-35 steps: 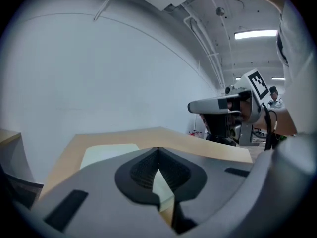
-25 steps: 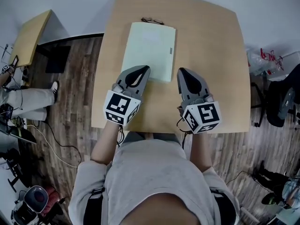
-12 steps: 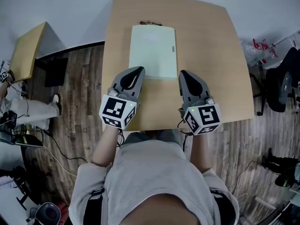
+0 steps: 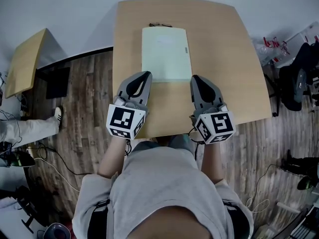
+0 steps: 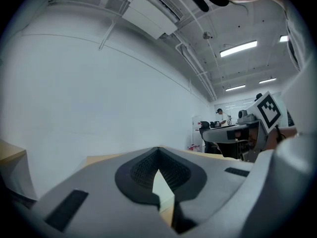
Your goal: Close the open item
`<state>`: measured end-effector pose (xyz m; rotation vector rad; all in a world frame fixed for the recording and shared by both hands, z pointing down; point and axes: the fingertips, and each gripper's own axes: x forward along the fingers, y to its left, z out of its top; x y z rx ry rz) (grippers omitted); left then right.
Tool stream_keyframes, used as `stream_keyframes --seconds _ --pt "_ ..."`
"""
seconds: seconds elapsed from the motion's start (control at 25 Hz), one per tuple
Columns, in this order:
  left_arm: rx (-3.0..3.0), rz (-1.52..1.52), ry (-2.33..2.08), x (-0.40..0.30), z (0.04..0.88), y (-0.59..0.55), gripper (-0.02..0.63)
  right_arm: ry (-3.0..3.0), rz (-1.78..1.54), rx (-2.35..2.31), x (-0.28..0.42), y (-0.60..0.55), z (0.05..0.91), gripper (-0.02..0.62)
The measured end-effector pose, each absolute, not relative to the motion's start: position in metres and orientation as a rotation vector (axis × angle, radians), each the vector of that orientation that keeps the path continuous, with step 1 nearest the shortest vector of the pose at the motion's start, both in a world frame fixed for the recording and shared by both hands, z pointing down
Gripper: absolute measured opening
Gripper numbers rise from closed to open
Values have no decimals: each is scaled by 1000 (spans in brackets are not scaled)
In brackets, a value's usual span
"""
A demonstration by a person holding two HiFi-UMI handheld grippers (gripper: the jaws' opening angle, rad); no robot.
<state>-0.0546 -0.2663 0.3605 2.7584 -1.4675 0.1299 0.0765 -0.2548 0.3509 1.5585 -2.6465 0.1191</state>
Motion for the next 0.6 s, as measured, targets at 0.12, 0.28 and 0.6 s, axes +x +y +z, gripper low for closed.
stream_keyframes --seconds 0.12,0.28,0.6 --pt "2765 128 -1476 -60 360 -264 15 -2645 118 1564 70 -252 350 11" --pt "2763 105 -1471 -62 357 -259 15 -2648 108 1562 67 -246 348 11" --pt "2753 76 -1472 -66 352 -256 15 -2655 99 1550 63 -243 343 11"
